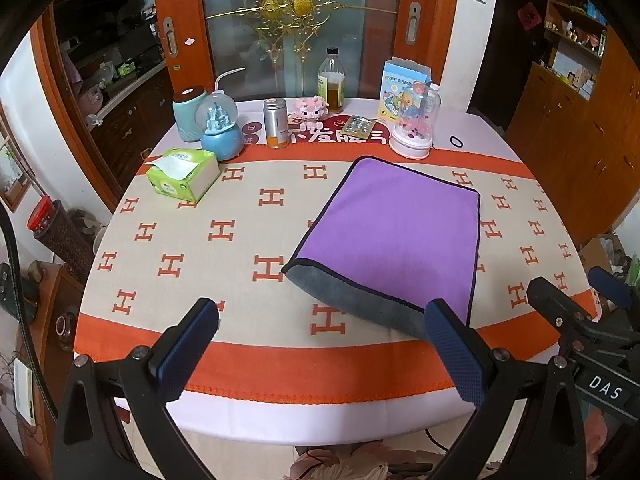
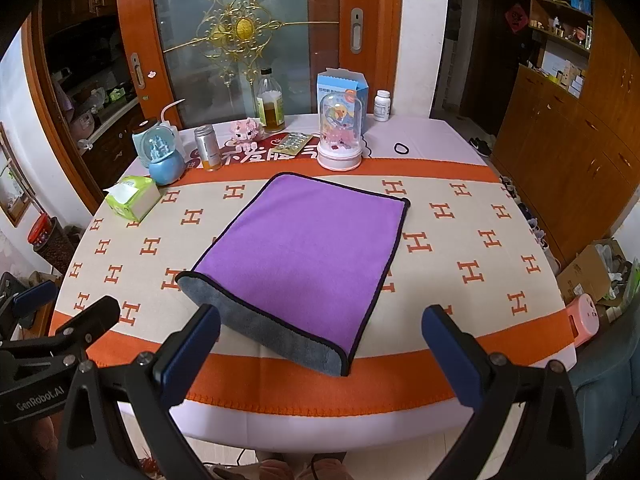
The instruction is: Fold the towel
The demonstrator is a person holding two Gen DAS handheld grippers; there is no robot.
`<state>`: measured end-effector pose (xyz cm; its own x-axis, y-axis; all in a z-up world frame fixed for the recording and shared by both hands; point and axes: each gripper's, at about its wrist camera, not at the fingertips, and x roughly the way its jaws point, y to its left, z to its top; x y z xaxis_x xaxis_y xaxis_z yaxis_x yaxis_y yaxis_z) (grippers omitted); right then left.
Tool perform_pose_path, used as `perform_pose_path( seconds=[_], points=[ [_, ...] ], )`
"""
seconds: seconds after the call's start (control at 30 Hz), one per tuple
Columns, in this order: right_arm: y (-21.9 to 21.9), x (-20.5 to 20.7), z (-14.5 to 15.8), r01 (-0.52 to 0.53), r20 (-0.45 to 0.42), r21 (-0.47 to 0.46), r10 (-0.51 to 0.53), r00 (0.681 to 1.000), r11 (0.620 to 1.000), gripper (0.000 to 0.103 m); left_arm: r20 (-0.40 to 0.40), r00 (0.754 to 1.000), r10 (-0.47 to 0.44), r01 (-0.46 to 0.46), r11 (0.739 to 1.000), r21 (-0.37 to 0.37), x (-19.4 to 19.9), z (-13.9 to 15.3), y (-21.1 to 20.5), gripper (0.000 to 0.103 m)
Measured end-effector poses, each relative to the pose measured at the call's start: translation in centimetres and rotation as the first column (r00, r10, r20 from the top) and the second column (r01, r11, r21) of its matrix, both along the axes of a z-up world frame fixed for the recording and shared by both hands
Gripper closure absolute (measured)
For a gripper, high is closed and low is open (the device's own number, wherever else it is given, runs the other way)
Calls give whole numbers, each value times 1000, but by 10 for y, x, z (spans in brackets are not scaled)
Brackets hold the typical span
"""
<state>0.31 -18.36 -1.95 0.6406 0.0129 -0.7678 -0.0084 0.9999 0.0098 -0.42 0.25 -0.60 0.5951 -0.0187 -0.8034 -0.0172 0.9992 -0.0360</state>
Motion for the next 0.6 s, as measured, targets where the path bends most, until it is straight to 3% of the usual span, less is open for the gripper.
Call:
perform_pose_path(
  seconds=[0.6],
  points=[
    [1,0,0,1,-2,-2,-1,1000,1000,2,15,1000,-28,27,1000,9,-2,2,-2,1]
  ],
)
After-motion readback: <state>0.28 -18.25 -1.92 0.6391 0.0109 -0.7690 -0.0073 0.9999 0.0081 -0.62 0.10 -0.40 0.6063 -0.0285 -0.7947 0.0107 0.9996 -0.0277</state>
